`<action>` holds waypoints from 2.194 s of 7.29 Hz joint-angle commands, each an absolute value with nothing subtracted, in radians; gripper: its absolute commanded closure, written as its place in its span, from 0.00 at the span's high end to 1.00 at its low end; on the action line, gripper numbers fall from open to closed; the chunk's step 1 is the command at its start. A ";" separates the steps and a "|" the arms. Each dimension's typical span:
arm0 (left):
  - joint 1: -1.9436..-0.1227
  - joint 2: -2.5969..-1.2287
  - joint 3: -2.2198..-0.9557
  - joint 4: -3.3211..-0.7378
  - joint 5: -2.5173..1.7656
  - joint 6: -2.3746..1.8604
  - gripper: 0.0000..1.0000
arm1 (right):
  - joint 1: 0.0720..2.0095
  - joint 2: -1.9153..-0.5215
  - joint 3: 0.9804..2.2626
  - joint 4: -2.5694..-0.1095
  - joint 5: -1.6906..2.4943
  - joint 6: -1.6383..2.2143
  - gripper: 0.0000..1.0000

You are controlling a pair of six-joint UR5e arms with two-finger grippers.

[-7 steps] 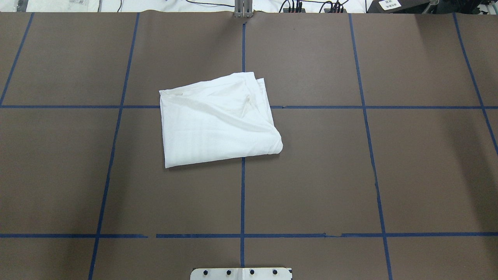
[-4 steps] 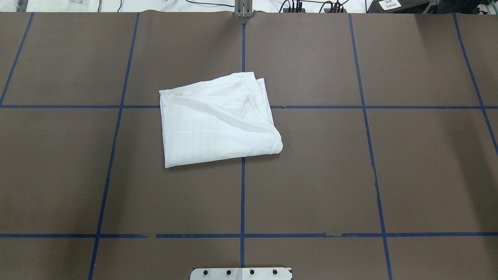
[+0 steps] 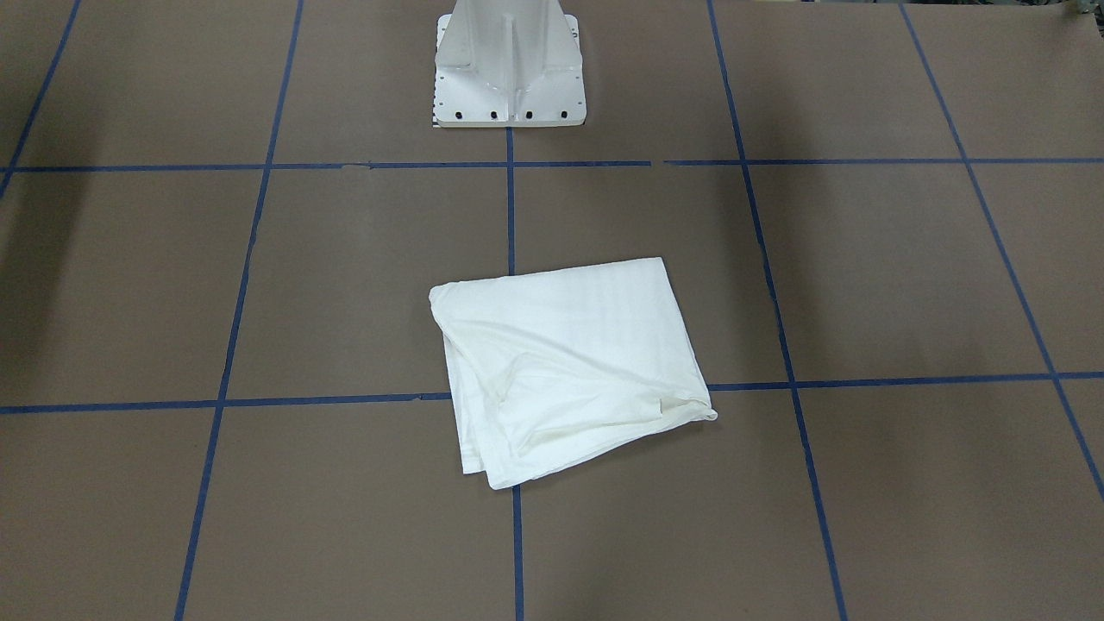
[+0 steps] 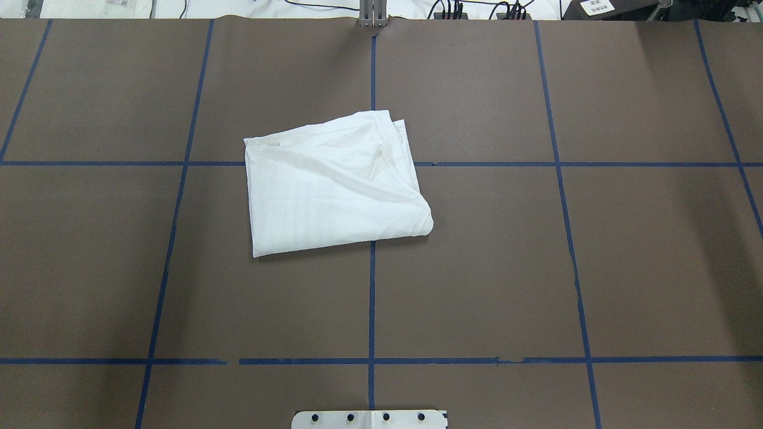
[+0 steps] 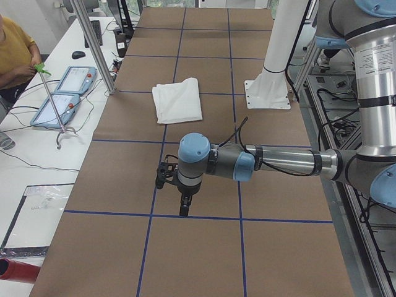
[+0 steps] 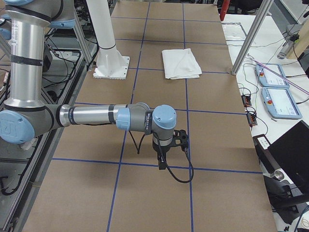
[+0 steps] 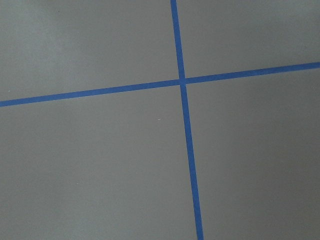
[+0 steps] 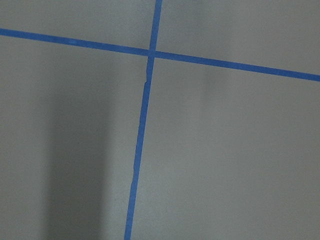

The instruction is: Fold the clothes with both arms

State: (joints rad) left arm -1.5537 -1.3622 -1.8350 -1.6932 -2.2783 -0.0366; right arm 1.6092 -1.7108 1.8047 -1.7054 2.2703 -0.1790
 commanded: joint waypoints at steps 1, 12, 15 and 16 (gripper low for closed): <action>-1.552 -1.362 -1.832 -1.690 -2.283 -0.037 1.00 | 1.609 -1.710 1.802 -1.704 2.270 -0.181 1.00; -1.554 -1.339 -1.835 -1.692 -2.283 -0.032 1.00 | 1.608 -1.712 1.804 -1.704 2.269 -0.175 1.00; -1.552 -1.342 -1.848 -1.698 -2.286 -0.031 1.00 | 1.606 -1.718 1.796 -1.706 2.270 -0.175 1.00; -1.552 -1.344 -1.848 -1.701 -2.286 -0.031 1.00 | 1.606 -1.717 1.793 -1.704 2.267 -0.175 1.00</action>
State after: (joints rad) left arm -1.5527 -1.3421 -1.8471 -1.6976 -2.2854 -0.0312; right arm 1.6064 -1.7161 1.7969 -1.7057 2.2698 -0.1745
